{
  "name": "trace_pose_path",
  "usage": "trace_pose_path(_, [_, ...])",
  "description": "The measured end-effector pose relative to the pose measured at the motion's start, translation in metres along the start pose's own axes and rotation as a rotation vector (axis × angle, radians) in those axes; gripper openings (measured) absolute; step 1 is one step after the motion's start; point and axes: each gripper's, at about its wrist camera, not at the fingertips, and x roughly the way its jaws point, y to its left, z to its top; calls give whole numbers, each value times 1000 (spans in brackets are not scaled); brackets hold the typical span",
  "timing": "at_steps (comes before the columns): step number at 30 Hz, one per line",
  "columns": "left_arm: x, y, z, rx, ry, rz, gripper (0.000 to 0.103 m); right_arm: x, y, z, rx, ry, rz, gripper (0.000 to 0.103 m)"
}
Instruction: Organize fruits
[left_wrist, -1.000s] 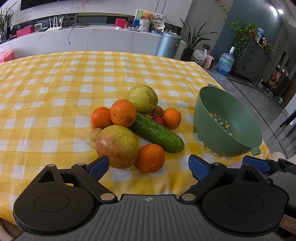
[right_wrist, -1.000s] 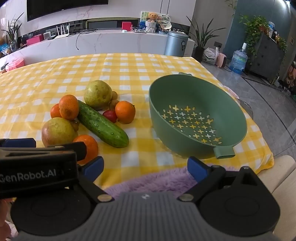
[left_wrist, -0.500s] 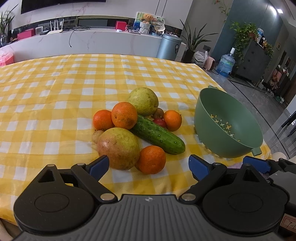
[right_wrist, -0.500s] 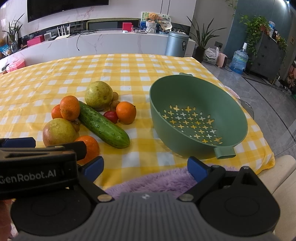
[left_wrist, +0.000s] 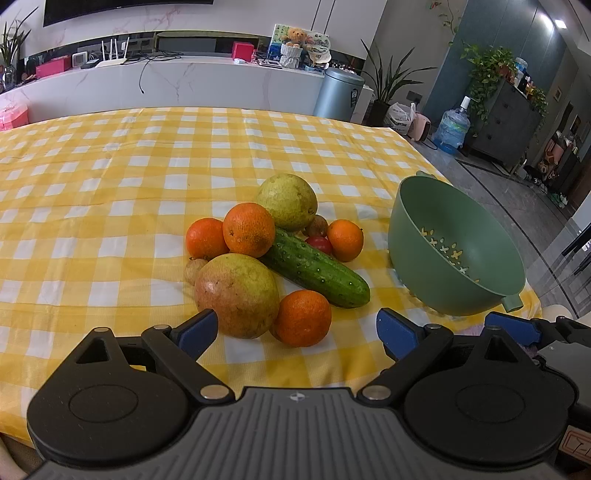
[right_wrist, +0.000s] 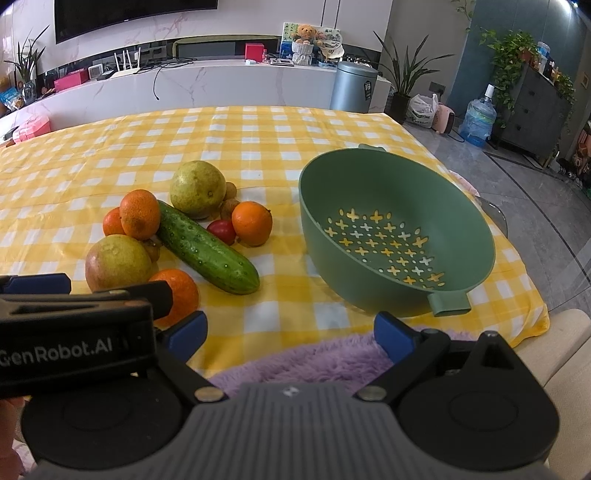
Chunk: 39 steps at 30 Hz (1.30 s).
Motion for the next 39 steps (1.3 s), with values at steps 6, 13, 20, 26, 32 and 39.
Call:
trace_pose_path(6, [0,0,0,1,2,1,103,0,0,0,0,0,0,93])
trace_pose_path(13, [-3,2,1,-21,-2,-18,103,-1,-1,0,1,-9,2,93])
trace_pose_path(20, [-13,16,13,-30,-35,-78,93,-20,-3,2,14,-117,40,89])
trace_pose_path(26, [-15,38,24,-55,-57,-33,93,-32,-2,7,51,-207,126,77])
trace_pose_path(32, [-17,62,34,-89,-152,0,93,-29,-9,19,245,-231,262,96])
trace_pose_path(39, [-13,90,43,-141,-199,103,92,-25,7,40,149,-213,306,97])
